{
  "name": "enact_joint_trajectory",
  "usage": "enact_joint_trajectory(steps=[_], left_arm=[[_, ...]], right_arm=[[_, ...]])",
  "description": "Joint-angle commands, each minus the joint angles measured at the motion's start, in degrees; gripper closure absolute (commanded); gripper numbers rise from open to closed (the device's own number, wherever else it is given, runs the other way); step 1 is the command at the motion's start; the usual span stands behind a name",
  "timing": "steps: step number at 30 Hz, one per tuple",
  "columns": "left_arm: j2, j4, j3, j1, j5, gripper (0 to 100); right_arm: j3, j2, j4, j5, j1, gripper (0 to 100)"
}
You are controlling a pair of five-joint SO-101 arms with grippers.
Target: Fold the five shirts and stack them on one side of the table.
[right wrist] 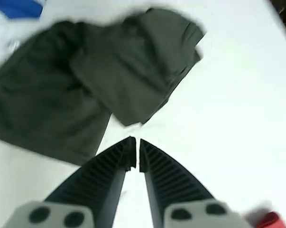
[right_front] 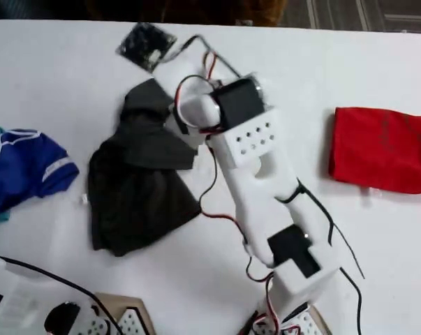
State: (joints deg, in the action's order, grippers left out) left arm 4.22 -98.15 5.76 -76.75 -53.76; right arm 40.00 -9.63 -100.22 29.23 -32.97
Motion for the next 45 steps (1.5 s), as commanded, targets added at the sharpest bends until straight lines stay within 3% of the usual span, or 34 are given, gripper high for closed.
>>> enact_joint_trajectory(steps=[1, 5, 15, 18, 21, 26, 36, 45], left_arm=[[-3.08, -1.58, 0.22, 1.23, 0.18, 71], [-3.08, -1.76, 0.04, 0.79, 0.18, 71], [-2.9, -2.73, -1.01, 0.7, 0.18, 71], [-2.81, -2.55, -3.3, 0.79, -0.09, 71], [-2.81, -2.46, -5.41, 1.14, -0.26, 71], [-2.81, -1.49, -7.6, 1.23, -0.18, 71], [-2.81, 0.88, -9.98, 1.23, -0.18, 71], [-2.81, 0.88, -9.63, 0.88, -0.35, 71]], right_arm=[[-10.37, 4.88, -1.1, -0.53, -4.7, 97.8], [-21.19, 7.52, 2.86, -0.53, -12.62, 97.5], [-40.0, 8.48, 15.96, 0.0, -17.54, 97.4], [-40.44, 8.4, 16.75, 0.0, -20.88, 94.4], [-40.62, 7.87, 16.84, 0.44, -24.22, 85.1], [-40.09, 0.57, 18.42, 3.43, -25.45, 75.9], [-36.57, -9.1, 19.3, 3.16, -33.98, 75.7], [-23.74, -18.86, 12.62, 3.16, -34.07, 75.8]])
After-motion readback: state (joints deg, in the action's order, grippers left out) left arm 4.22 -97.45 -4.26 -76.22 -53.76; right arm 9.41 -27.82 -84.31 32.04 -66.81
